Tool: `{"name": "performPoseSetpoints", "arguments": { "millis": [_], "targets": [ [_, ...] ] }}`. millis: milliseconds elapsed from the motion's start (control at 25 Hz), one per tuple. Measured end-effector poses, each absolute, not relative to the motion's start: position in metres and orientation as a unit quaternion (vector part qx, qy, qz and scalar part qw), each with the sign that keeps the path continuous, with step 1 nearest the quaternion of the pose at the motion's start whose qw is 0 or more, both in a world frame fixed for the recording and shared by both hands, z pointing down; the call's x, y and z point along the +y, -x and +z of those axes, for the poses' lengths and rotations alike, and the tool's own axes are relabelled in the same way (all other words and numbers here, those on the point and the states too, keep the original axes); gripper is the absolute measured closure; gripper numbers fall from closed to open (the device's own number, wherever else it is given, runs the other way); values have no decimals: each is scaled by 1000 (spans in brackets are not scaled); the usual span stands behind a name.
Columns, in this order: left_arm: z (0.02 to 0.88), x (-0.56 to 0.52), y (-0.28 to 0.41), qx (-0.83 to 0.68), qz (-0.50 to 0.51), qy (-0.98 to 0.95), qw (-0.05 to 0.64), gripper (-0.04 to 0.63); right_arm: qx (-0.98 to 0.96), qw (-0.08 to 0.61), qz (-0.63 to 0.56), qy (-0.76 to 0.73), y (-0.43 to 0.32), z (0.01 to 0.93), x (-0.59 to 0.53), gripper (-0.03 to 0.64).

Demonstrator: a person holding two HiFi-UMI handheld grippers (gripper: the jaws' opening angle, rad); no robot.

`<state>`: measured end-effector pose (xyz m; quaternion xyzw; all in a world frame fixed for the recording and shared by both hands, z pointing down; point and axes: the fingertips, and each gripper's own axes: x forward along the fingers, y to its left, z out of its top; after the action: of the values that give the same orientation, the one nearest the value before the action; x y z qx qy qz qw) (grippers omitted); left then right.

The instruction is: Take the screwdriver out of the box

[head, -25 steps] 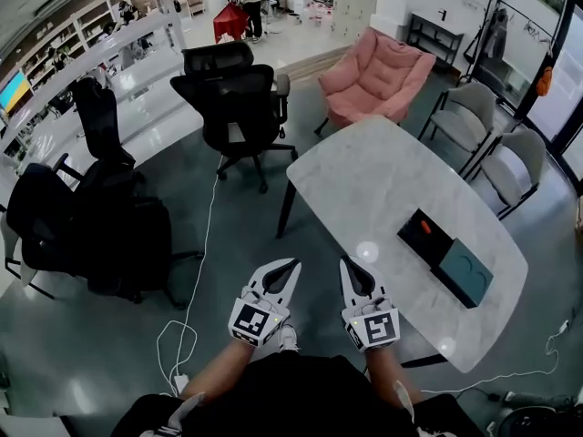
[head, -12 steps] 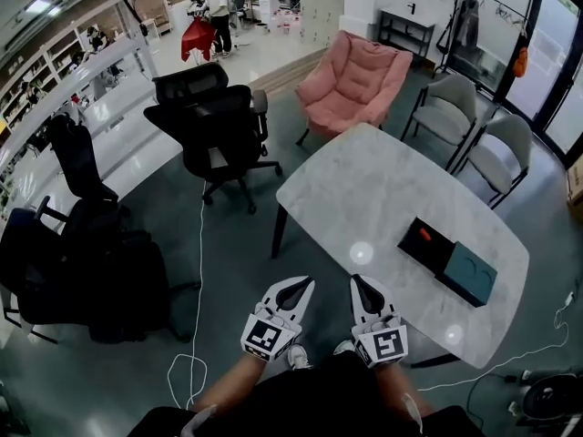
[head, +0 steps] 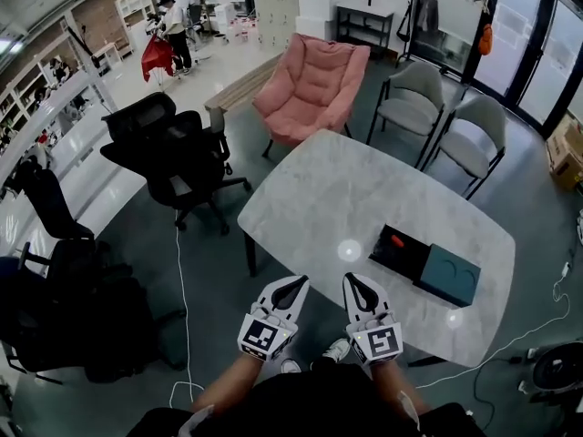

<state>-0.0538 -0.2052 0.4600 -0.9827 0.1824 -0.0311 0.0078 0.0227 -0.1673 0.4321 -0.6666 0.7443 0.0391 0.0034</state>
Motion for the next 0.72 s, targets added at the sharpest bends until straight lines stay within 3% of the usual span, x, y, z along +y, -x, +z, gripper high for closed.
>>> {"name": "performPoseSetpoints", "arguments": {
  "millis": [720],
  "targets": [
    [495, -264, -86, 138, -63, 988, 26, 591, 691, 21, 41, 721, -172, 454, -201, 594]
  ]
}}
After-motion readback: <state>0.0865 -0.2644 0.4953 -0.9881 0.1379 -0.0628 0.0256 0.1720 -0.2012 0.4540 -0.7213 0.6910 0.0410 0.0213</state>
